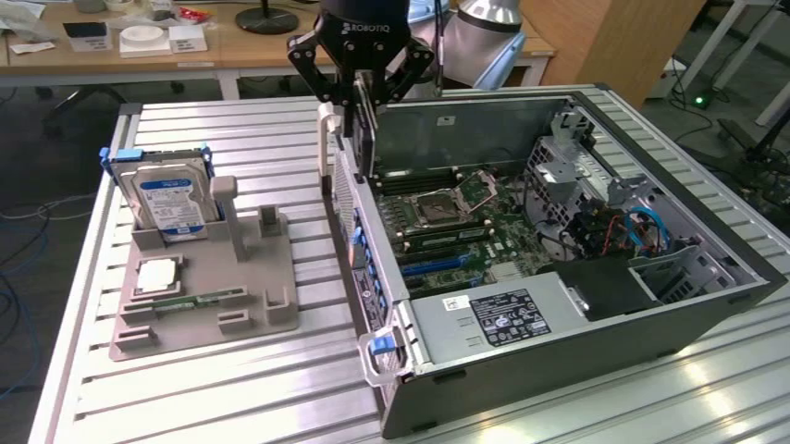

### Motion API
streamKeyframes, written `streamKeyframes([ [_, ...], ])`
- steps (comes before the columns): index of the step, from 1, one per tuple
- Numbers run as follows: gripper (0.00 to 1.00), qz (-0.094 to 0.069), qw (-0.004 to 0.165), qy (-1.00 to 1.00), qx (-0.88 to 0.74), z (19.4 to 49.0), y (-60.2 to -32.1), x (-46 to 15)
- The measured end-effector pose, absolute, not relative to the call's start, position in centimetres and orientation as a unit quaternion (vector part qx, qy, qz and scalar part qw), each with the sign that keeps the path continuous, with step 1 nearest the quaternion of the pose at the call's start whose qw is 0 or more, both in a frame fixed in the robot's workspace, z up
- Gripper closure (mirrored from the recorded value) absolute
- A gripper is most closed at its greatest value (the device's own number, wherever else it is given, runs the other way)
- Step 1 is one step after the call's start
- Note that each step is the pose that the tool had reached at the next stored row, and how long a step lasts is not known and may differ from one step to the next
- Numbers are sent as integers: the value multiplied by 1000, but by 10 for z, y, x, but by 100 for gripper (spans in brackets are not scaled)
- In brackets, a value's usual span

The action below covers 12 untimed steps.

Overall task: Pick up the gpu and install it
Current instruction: 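Pick up the gpu and move the gpu toward the slot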

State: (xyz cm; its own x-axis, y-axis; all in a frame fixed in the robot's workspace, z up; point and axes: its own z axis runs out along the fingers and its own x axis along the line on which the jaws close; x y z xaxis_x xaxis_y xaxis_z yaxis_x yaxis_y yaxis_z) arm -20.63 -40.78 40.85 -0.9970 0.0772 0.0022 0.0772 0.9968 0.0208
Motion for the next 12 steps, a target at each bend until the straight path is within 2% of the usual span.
streamKeyframes([
  [12,72,-10,1,-999,-39,408,-408,-188],
])
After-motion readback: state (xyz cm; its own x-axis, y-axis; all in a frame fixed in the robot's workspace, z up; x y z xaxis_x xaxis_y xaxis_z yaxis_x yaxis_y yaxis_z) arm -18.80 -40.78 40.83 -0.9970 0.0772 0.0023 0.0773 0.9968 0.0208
